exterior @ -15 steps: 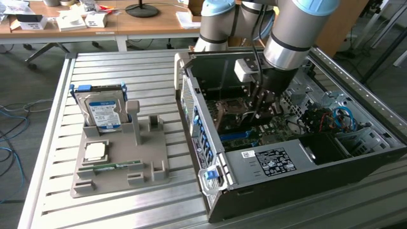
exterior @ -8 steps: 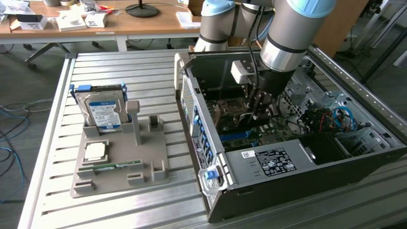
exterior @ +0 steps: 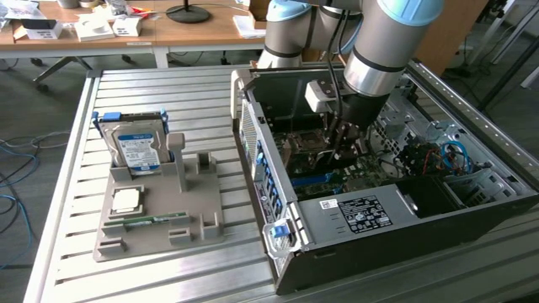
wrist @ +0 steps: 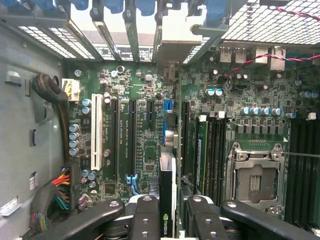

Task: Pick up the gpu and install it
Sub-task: 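Insert the gpu into the slot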

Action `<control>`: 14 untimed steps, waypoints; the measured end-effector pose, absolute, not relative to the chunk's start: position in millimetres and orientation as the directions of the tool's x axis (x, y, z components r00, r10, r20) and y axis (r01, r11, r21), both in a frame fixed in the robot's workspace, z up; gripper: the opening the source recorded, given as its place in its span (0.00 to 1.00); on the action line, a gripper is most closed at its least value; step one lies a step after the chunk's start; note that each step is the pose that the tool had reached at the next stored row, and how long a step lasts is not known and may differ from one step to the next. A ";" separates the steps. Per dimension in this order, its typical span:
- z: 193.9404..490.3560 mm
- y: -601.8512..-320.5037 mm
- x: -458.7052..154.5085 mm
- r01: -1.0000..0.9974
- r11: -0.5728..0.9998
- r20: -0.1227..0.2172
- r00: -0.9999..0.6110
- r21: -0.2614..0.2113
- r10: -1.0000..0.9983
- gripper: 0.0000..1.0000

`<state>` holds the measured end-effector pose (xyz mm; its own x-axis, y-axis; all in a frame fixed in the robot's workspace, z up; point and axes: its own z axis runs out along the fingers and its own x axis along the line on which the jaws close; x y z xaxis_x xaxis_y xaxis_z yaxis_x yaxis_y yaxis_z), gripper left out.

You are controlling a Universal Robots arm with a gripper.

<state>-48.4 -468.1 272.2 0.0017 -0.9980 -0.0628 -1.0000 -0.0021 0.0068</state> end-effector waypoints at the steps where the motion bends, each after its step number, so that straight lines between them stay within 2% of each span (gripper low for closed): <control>1: 271.9 -468.1 -48.4 -1.000 -0.002 -0.063 0.002 0.007 -0.998 0.26; 14: 267.5 -468.0 -51.0 -1.000 -0.002 -0.063 0.002 0.007 -0.998 0.26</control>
